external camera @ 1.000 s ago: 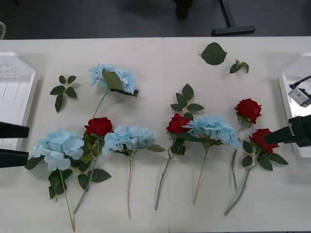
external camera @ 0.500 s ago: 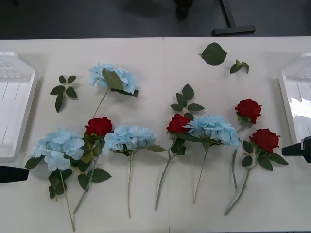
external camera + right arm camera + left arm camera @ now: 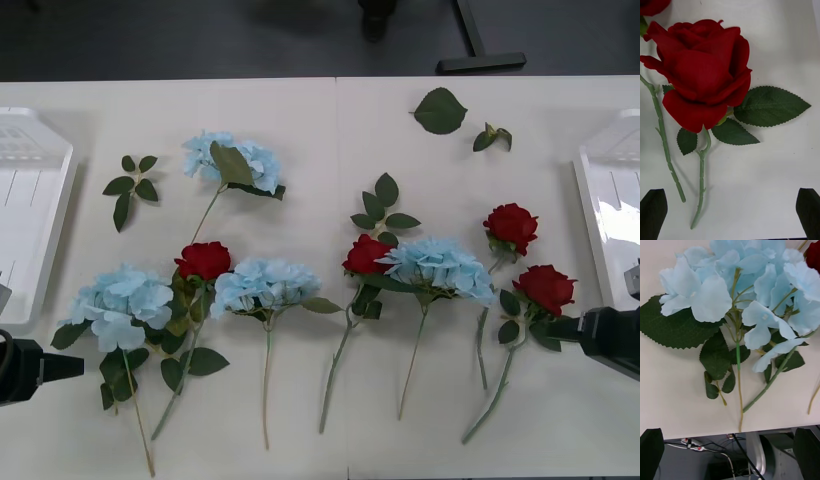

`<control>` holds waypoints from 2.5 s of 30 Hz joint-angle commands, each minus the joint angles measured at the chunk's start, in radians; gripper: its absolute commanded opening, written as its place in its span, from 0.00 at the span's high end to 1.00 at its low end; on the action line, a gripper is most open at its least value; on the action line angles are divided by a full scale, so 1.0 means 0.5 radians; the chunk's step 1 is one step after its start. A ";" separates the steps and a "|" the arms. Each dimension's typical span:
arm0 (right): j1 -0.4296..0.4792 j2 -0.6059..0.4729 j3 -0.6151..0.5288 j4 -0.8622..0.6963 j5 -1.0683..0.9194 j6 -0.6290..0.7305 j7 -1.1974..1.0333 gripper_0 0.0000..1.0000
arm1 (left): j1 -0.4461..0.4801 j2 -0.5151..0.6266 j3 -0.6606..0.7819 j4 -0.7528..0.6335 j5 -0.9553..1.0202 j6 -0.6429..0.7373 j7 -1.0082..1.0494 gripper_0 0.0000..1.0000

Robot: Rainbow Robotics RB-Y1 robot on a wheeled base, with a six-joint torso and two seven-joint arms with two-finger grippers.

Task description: Place the red flowers into the right box and the blue flowers into the left box. If a person shows an open palm, hand one flower to the person first, then continue sorting.

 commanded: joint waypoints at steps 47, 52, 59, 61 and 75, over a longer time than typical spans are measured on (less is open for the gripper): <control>-0.532 0.494 0.344 0.453 0.626 0.047 -0.201 0.00 | -0.689 -0.424 -0.818 0.535 -1.026 -0.288 0.260 0.06; -0.544 0.494 0.356 0.453 0.678 0.047 -0.201 0.01 | -0.701 -0.443 -0.858 0.587 -1.078 -0.285 0.263 0.23; -0.554 0.491 0.393 0.453 0.727 0.041 -0.207 0.13 | -0.708 -0.464 -0.861 0.600 -1.121 -0.285 0.263 0.47; -0.557 0.494 0.399 0.453 0.740 0.038 -0.210 0.16 | -0.708 -0.467 -0.864 0.600 -1.136 -0.288 0.266 0.74; -0.566 0.500 0.427 0.453 0.832 0.032 -0.235 0.93 | -0.726 -0.467 -0.845 0.590 -1.173 -0.285 0.266 1.00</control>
